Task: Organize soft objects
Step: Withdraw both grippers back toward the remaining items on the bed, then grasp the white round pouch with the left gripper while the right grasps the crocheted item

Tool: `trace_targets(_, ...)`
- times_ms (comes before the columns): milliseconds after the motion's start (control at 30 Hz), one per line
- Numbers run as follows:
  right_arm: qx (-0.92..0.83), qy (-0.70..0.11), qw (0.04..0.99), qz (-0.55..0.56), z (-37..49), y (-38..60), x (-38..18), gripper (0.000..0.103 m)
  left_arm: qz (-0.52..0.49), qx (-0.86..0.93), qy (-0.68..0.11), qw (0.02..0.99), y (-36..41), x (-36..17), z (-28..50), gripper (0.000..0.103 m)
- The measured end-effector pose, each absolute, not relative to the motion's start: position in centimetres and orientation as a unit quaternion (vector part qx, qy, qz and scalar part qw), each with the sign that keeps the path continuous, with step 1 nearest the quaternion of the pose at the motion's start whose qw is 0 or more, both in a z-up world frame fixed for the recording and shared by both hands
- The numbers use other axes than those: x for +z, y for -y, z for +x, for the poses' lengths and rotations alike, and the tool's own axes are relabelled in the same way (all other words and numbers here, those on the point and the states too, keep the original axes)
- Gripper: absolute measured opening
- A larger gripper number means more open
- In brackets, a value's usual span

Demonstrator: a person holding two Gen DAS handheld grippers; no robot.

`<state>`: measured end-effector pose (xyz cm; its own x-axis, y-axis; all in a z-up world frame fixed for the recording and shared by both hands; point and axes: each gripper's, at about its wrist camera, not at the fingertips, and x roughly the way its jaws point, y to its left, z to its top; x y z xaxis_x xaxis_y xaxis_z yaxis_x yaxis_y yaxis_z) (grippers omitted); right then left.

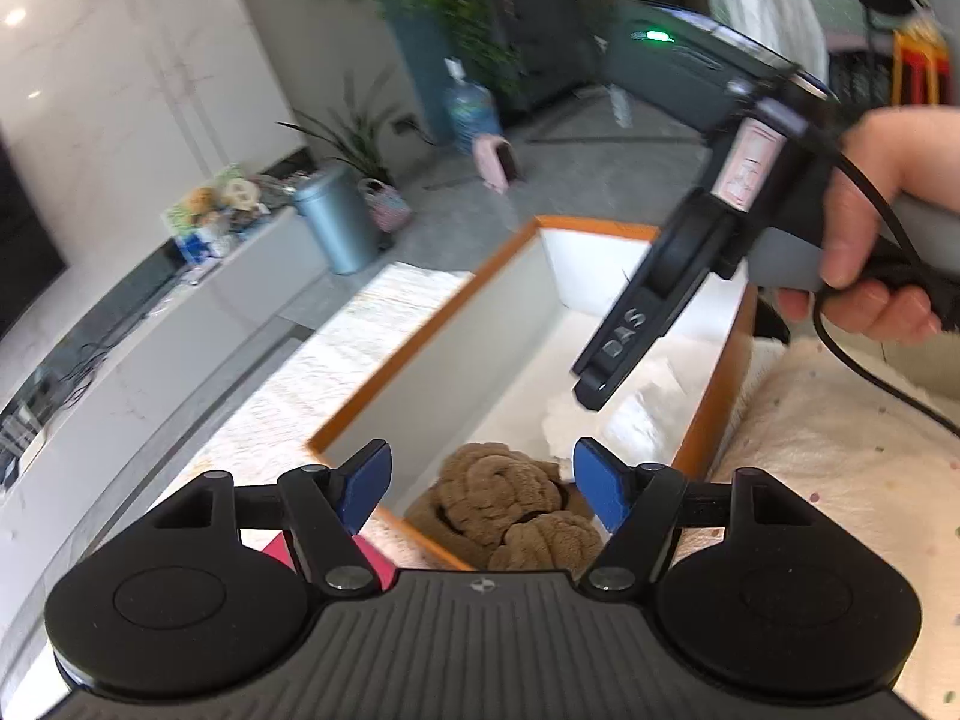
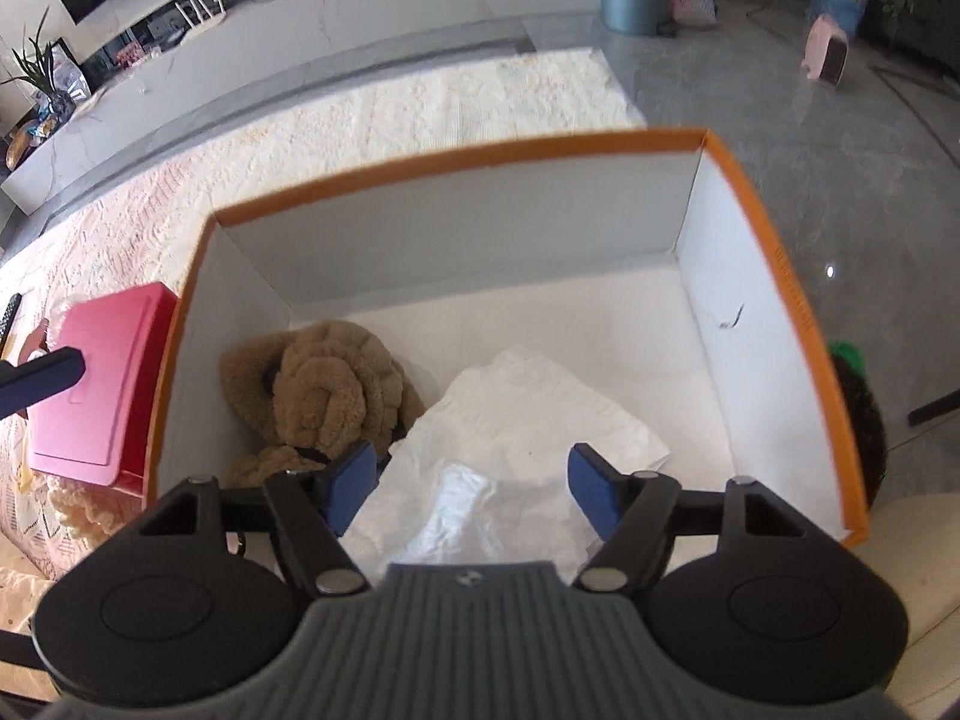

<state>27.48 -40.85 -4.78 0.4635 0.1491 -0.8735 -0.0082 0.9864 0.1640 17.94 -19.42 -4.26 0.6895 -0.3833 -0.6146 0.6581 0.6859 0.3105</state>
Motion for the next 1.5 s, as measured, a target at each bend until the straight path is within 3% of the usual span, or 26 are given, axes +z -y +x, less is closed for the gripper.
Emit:
trace_targets(233, 0.014, -0.402, 0.914, 0.044, 21.4, 38.1, -2.3, 0.071, 0.179, -0.253, -0.241, 0.92, 15.1, -2.7, 14.6, 0.082)
trace_targets(367, 0.015, -0.332, 0.942, 0.042, 17.1, 35.4, -2.3, 0.077, 0.127, -0.218, -0.235, 0.939, 11.8, -2.5, 12.8, 0.081)
trace_targets(600, 0.033, -0.266, 0.962, 0.045, 12.2, 29.2, -2.9, 0.077, 0.079, -0.149, -0.245, 0.955, 5.7, -3.2, 10.3, 0.079)
trace_targets(833, 0.08, -0.274, 0.958, 0.034, 10.4, 22.5, -4.4, 0.077, 0.032, -0.089, -0.313, 0.945, -0.9, -5.7, 8.7, 0.071)
trace_targets(933, 0.107, -0.283, 0.953, 0.0, 10.1, 19.6, -5.5, 0.066, 0.012, -0.063, -0.325, 0.944, -2.7, -6.4, 8.4, 0.07)
trace_targets(1033, 0.138, -0.294, 0.946, -0.022, 10.3, 17.5, -6.3, 0.063, -0.011, -0.051, -0.333, 0.942, -4.2, -7.1, 8.2, 0.07)
trace_targets(1233, 0.153, -0.333, 0.93, -0.015, 12.8, 14.9, -8.1, 0.064, -0.037, -0.048, -0.346, 0.936, -5.7, -8.2, 8.4, 0.07)
trace_targets(1500, 0.129, -0.383, 0.915, -0.001, 17.4, 13.0, -10.9, 0.072, -0.089, -0.026, -0.363, 0.927, -7.0, -9.7, 10.2, 0.07)
